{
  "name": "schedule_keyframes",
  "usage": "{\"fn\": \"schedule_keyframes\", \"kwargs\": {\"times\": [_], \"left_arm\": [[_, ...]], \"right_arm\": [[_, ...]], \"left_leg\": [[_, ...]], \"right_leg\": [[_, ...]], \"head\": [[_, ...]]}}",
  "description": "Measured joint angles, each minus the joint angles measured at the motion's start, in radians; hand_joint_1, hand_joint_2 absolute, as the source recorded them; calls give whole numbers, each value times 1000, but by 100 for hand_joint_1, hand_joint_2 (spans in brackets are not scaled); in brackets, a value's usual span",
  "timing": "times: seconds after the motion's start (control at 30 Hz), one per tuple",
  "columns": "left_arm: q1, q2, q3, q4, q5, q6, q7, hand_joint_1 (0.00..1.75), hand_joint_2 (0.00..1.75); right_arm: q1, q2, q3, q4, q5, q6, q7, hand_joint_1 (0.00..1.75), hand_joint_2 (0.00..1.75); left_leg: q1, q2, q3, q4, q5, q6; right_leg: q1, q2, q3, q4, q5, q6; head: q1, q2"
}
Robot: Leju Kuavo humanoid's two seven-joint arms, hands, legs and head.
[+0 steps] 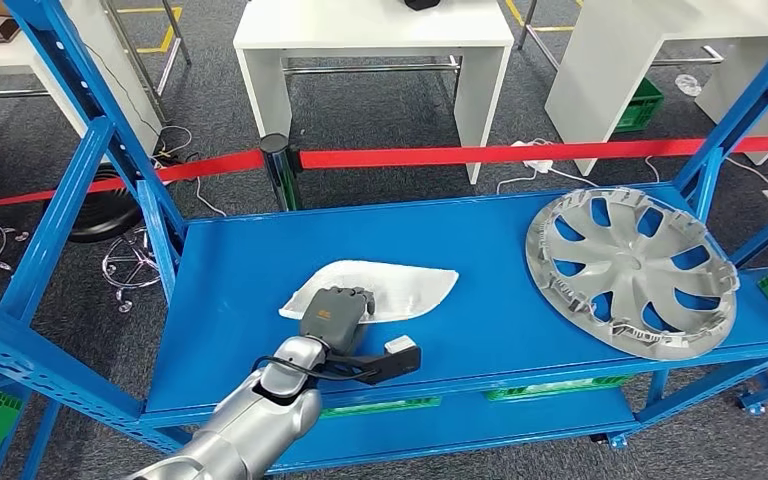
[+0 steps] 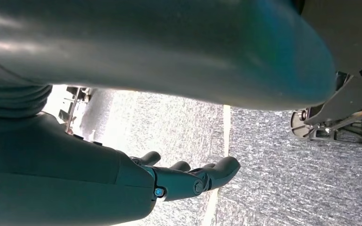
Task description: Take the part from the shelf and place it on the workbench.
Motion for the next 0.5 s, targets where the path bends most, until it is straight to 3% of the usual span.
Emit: {"fn": "schedule_keyframes", "kwargs": {"times": [0.5], "left_arm": [[0,0,23,3,0,14,-91,175,175]], "right_arm": [[0,0,-2,0,4,-1,0,0,0]], "left_leg": [[0,-1,3,-1,0,0]], "right_leg": [[0,-1,3,0,0,0]], "head": [[0,0]]}}
